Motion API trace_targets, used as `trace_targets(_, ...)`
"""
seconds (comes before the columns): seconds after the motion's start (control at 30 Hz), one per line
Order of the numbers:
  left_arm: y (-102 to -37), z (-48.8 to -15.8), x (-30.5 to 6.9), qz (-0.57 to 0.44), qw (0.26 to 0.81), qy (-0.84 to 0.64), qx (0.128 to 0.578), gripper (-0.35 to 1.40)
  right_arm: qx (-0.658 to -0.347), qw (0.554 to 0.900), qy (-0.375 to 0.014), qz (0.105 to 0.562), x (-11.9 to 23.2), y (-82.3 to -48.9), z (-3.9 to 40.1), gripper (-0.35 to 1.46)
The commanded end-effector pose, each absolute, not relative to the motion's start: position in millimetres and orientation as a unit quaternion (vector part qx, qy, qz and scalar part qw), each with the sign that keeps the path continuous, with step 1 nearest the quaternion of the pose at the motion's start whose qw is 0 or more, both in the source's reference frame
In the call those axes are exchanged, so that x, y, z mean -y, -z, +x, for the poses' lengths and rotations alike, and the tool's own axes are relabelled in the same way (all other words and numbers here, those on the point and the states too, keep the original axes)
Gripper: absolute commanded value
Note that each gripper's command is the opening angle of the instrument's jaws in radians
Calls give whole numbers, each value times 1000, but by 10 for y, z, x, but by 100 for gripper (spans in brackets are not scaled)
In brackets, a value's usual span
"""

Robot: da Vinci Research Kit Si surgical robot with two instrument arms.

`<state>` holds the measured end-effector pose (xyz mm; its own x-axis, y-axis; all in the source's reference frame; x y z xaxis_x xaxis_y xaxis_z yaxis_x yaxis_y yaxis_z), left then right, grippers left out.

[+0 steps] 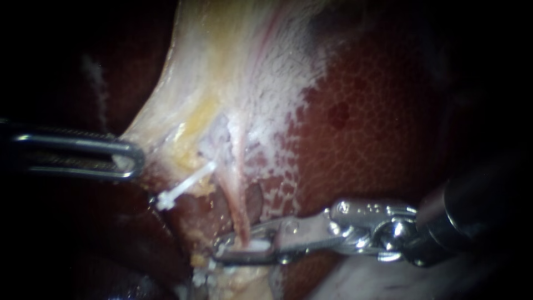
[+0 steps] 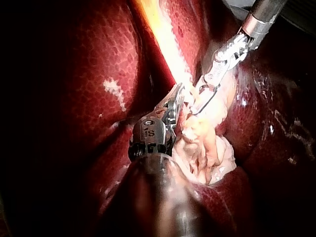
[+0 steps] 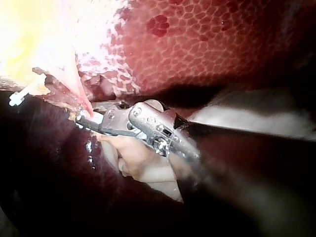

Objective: Going back second clip right tube

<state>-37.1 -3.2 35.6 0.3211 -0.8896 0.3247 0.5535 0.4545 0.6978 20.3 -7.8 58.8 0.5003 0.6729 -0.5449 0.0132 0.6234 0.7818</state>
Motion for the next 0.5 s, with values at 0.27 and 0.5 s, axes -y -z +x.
trace_targets(0.27,-359,-370,31,239,777,464,352,-35,-453,779,-212,379,78,-588,203,-35)
trace_targets(0.5,-359,-370,31,239,777,464,352,-35,-460,771,-224,380,79,-588,204,22)
